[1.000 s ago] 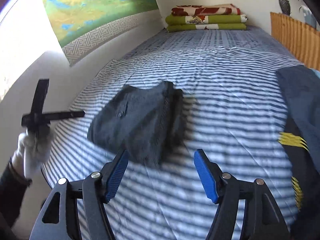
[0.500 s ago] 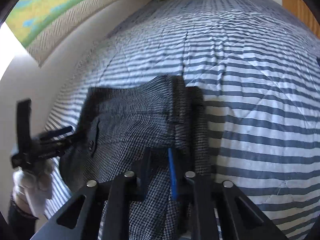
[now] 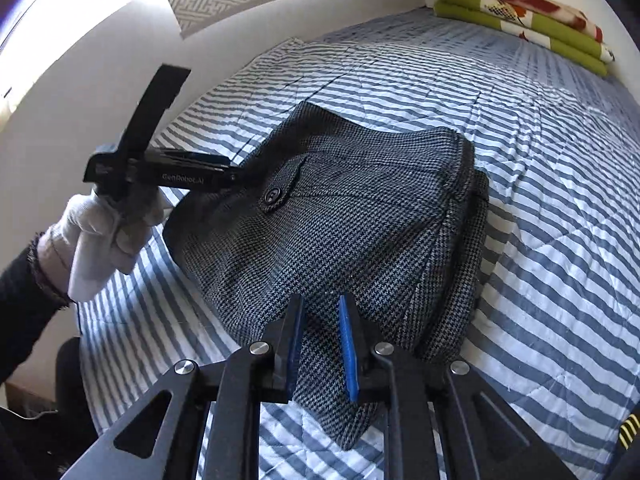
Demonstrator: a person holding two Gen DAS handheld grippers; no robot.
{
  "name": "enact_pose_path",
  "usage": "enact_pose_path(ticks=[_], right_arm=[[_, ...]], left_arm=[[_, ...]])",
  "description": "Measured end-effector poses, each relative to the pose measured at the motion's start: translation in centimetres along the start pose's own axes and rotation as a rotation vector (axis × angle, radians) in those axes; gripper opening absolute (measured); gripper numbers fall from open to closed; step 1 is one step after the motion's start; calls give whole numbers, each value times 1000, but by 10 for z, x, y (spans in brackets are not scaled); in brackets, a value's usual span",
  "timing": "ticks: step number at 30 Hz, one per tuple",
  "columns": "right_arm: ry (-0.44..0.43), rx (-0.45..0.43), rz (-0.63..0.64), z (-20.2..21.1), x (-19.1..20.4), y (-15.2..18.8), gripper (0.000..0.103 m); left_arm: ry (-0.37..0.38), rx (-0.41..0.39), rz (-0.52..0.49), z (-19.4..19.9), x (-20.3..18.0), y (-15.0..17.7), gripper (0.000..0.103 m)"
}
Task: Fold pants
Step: 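Pinch the folded grey garment edge with the left gripper while the right gripper grasps beside it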
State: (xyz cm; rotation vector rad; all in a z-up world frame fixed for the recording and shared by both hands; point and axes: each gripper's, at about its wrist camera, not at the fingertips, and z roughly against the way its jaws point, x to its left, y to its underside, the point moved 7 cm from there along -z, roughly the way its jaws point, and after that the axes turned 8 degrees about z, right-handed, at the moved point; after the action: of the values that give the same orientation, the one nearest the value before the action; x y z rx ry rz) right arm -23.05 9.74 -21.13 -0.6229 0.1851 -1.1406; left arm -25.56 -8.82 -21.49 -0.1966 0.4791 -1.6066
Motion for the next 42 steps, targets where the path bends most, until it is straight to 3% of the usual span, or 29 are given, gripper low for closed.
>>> enact_pose_path(ticks=[7,8,10,16,17,18,19,20,21,25,29,33,35,40,41,42], right_arm=[[-50,9,-32,-12,-9,-7,15],[-61,19,-47,-14,-12,-7,2],[-91,31,-70,-9,-14,-3,0],[39,-51,-206,37,-56,11,0],[60,-54,-213,39,-60,11,4],[74,-45,-232,38,-65,9,15],[76,-32,-261,34,-69,8,28],[82,-35,-287,32,-72,5,58],[79,-63,-304,31,-74,0,67],[4,-67,-343,11,-80,-15,69],[55,28,-331,-22,-87,-16,69],[36,63,-360,-36,-99,-10,84],[-14,41,-400,-36,-105,-8,85],[-97,21,-471,-35,-108,-7,84],[-104,23,-471,-36,-105,-7,76],[-128,26,-475,-38,-102,-8,60]], left_arm=[[1,2,-16,-1,-1,-1,81],[2,2,-15,-1,-1,-1,81],[3,3,-15,0,0,-1,81],[25,-15,-9,12,1,-6,81],[42,-24,10,17,3,-8,81],[58,-23,26,21,4,-10,82],[71,-15,49,24,7,-12,82],[82,-1,72,25,10,-14,84],[102,15,87,25,11,-15,84],[118,71,79,19,6,-13,89],[58,113,48,-1,2,-6,95],[71,158,93,-19,9,-3,103],[122,167,145,-24,13,-4,103],[122,131,130,-25,5,-4,97],[129,125,125,-24,1,-3,90],[137,125,126,-23,-1,-2,83]])
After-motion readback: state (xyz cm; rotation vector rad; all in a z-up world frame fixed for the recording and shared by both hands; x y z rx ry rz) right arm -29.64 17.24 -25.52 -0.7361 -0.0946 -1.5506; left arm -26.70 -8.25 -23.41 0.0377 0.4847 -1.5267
